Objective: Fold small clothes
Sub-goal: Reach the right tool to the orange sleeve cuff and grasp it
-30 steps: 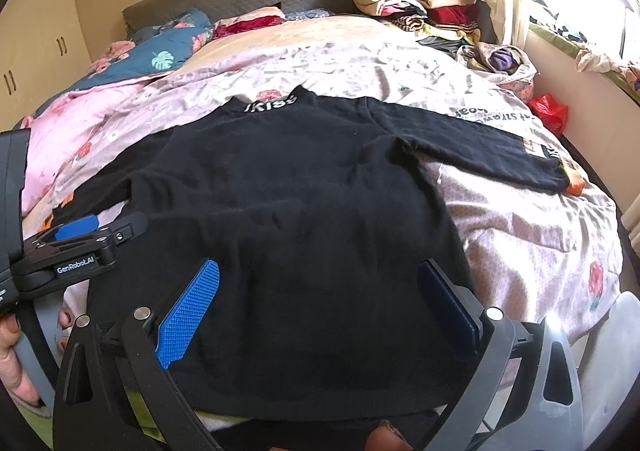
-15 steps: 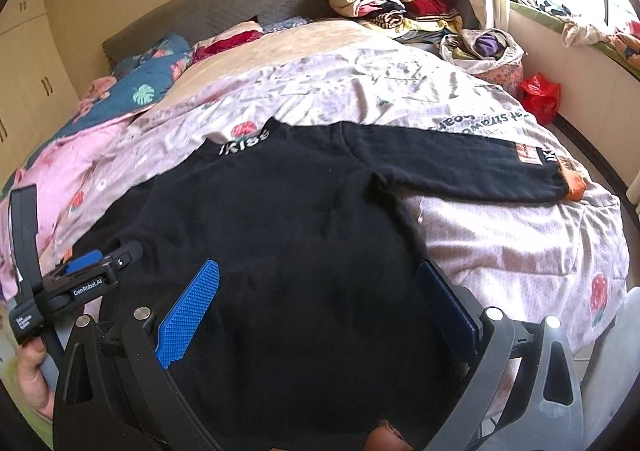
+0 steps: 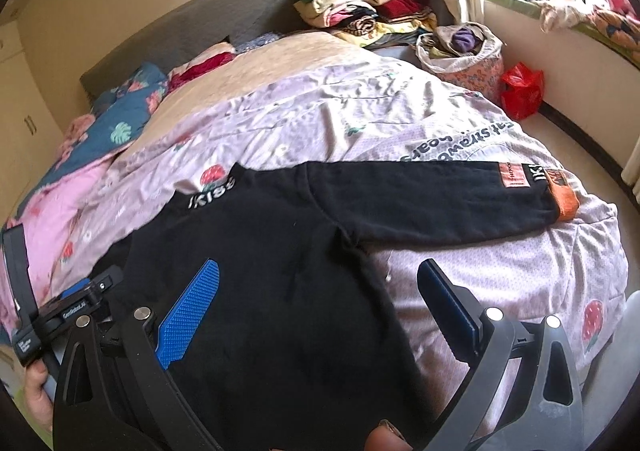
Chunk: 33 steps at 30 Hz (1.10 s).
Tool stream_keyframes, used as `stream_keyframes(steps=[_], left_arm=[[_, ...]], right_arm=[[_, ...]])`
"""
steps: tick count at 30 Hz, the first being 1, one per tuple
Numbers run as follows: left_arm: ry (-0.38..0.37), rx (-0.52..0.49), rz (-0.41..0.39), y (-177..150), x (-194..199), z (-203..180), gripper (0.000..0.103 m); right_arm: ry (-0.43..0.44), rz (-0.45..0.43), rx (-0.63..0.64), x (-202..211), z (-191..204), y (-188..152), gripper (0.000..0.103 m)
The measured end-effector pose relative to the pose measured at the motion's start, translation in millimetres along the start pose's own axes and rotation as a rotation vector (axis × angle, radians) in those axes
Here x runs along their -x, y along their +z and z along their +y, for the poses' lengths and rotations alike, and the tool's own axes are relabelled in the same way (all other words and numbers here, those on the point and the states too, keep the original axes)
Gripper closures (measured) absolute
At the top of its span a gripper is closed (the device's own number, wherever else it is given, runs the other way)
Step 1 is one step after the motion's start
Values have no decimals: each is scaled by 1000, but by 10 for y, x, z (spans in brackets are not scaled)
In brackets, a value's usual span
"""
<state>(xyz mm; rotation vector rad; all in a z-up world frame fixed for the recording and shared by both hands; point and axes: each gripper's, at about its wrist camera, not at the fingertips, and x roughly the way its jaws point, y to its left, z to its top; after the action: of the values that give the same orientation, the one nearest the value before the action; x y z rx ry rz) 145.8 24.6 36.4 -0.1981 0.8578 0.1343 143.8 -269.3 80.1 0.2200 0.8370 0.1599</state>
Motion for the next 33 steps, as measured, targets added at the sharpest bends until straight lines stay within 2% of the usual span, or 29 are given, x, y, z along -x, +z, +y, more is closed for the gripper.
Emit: stream_keyframes(steps=[9,16,21,33], left_arm=[[-12,-3,-2,202,-186,-235,8],[-27,-20,23,299,-375,-475,8],[-56,-29,43,371,-511,-659,8],[-60,-60,121,383,-946,-999,8]], right_arm=[[-64,-12,-74,-126,-345,298,4],[-90,-19,-165,-241,-747,390,4],[-128,-12,-246,-340,-1085,377,4],[-234,22,-451,-658,-2018,178,4]])
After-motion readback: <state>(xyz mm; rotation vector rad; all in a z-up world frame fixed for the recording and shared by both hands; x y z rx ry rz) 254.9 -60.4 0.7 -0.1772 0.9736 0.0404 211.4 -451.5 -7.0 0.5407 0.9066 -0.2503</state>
